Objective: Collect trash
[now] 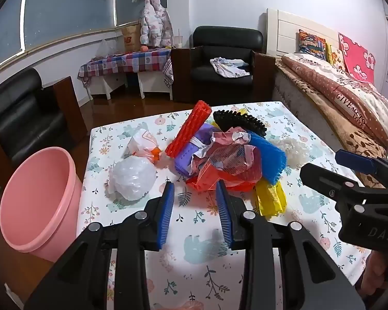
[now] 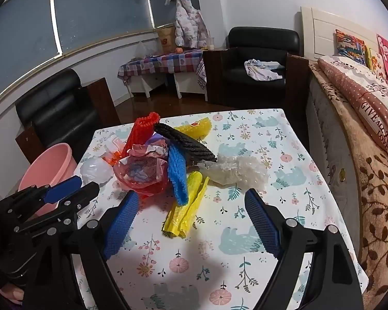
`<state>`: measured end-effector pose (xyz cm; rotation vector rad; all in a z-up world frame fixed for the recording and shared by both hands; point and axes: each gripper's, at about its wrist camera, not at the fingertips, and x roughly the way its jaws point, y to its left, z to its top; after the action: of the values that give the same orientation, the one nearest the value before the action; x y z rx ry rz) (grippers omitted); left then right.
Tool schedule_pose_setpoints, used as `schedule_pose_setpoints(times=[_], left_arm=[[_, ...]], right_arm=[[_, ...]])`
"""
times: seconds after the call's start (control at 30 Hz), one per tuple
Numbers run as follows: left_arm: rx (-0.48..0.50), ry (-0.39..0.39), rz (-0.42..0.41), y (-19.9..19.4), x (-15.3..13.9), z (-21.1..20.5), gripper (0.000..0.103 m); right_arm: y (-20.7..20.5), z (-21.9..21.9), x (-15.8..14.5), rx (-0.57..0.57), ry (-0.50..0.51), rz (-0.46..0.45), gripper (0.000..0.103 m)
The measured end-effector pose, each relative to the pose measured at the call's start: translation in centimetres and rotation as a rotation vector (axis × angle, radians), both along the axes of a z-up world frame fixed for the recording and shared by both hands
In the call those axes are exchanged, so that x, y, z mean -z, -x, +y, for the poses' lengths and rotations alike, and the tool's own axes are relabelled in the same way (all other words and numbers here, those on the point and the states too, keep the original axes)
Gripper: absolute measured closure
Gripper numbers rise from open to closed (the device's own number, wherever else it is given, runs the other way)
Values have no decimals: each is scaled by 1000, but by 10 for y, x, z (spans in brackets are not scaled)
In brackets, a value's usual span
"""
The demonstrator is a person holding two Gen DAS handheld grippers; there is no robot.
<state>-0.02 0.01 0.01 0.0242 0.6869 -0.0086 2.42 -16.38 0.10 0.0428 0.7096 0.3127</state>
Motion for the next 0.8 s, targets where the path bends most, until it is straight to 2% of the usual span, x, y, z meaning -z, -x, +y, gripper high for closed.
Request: schedule_pose_setpoints(times=[0.8], left_arm=[[-15, 32, 37, -3, 10, 7, 69]], right_arm=[[0, 2, 0, 1, -2, -1, 20]])
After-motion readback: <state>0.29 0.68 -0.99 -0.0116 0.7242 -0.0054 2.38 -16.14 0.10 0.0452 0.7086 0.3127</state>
